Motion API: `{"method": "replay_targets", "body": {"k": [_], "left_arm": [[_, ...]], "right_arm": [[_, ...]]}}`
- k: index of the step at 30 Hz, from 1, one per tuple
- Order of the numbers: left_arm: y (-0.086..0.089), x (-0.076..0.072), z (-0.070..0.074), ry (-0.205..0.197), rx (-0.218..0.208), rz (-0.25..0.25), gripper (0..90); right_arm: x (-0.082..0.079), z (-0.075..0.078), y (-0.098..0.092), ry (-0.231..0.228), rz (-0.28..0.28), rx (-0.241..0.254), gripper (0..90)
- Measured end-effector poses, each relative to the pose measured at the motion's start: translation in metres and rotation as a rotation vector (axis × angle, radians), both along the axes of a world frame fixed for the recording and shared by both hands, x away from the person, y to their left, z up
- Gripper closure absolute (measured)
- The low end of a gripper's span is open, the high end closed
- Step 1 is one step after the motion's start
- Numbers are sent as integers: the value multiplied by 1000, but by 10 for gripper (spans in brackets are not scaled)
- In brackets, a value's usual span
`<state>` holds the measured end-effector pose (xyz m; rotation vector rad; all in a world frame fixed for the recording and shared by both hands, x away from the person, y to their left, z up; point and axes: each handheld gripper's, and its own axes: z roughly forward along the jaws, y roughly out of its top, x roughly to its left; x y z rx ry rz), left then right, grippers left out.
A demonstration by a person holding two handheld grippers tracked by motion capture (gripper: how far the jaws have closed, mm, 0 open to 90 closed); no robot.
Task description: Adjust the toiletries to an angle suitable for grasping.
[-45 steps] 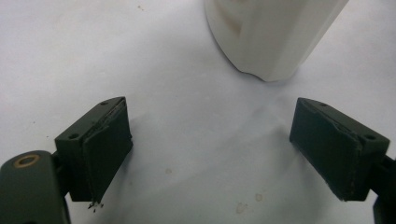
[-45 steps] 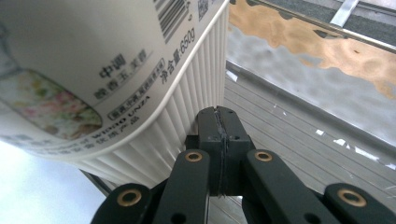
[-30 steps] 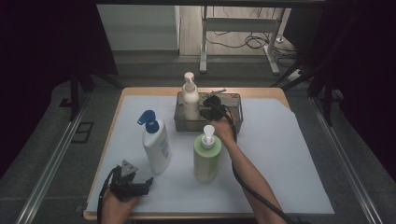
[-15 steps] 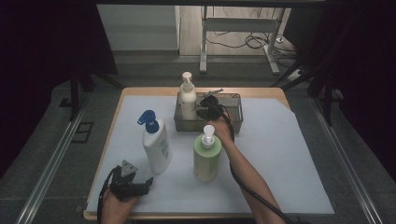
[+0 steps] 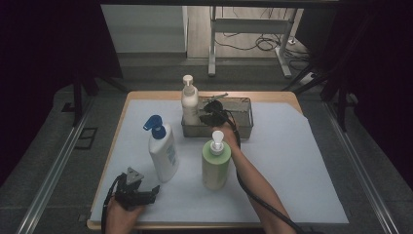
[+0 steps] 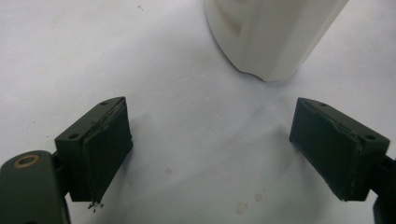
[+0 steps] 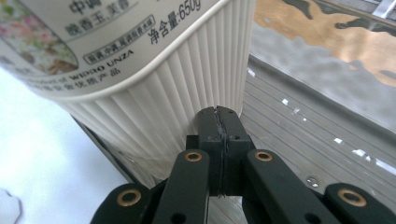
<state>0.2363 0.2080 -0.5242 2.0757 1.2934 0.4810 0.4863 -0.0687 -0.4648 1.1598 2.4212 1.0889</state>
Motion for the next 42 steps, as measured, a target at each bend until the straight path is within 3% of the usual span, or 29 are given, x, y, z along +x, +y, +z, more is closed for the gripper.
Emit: {"method": "replay_targets", "body": {"k": [21,31,42], "left_arm": [[0,0,0,1,0,0,125],[0,0,0,0,0,0,125],[0,0,0,-1,1,0,125]], "right_arm": [[-1,-3,1,9,-12,34,891],[-7,0,-4,-36,-10,-31,698],[-18,16,-20,-62,-1,6,493]]}}
